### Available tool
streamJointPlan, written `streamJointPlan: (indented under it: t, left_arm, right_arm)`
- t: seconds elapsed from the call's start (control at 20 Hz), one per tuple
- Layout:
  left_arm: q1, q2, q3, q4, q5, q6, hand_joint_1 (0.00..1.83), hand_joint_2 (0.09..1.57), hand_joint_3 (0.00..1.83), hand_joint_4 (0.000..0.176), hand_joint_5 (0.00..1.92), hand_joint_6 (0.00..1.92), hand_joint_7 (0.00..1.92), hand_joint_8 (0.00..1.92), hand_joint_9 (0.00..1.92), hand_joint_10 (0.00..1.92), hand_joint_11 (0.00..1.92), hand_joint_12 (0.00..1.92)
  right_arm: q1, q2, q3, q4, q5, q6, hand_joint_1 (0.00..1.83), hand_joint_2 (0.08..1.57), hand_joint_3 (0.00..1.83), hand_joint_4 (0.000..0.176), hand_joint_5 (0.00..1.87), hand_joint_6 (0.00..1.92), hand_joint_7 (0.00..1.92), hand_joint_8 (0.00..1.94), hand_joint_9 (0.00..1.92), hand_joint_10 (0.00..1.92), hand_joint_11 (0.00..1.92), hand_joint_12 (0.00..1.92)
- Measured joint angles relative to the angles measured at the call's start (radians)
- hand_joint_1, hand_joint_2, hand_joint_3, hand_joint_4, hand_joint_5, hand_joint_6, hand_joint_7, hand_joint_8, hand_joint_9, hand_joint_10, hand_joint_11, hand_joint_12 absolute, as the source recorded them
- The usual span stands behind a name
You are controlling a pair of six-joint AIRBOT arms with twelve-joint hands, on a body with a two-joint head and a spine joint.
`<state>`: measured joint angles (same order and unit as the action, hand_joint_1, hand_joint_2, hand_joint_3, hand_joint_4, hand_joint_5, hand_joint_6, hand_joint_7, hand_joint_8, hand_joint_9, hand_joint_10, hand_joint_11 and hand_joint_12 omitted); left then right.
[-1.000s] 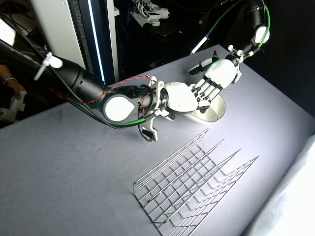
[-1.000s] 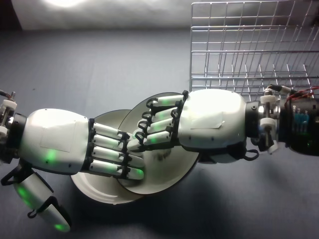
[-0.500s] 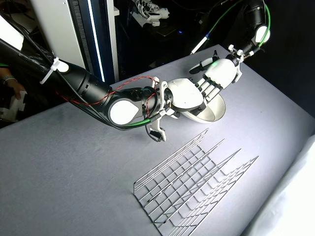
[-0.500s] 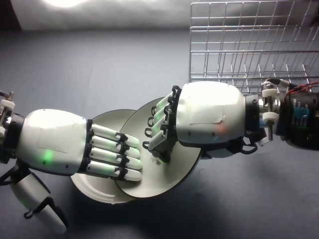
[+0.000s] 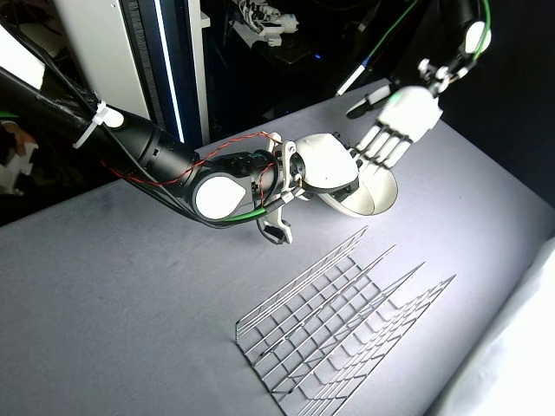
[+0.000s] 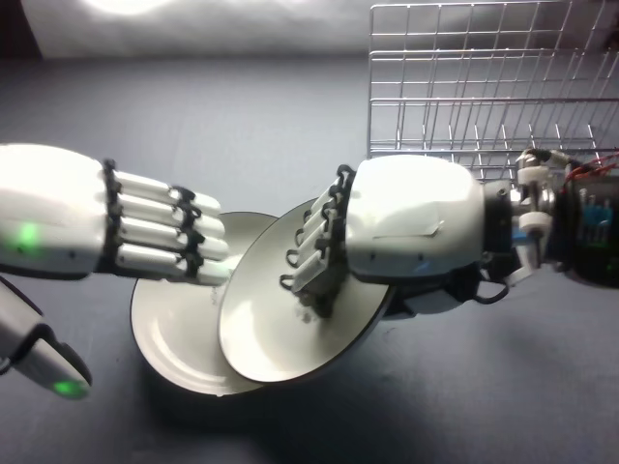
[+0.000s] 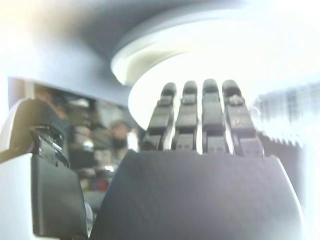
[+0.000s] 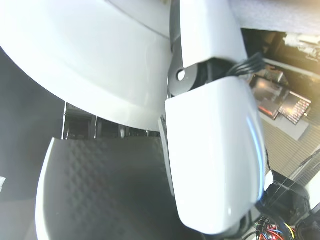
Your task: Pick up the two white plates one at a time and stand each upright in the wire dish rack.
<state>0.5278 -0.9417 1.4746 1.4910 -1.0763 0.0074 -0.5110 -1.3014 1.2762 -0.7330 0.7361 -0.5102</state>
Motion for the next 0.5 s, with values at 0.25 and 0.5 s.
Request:
streamJointPlan:
  t: [0.25,0.5]
  left_arm:
    - [-0.076,0.122,-0.058,0.008,-0.018,-0.091,0.00,1.05,0.00,0.000,0.00,0.00,0.00,0.00,0.00,0.00,0.00,0.00]
    - [-0.108,0.208,-0.074,0.015,-0.019,-0.163,0.00,1.05,0.00,0.000,0.00,0.00,0.00,0.00,0.00,0.00,0.00,0.00]
  right_arm:
    - [0.037,0.079,-0.071,-0.004,-0.015,-0.001,1.41,1.07,0.00,0.000,0.98,0.86,1.09,0.79,1.03,1.06,0.90,1.36]
    - [0.089,0.157,-0.172,0.033,-0.024,0.001,1.39,1.09,0.00,0.000,0.94,0.95,1.04,0.83,1.02,1.14,0.90,1.34]
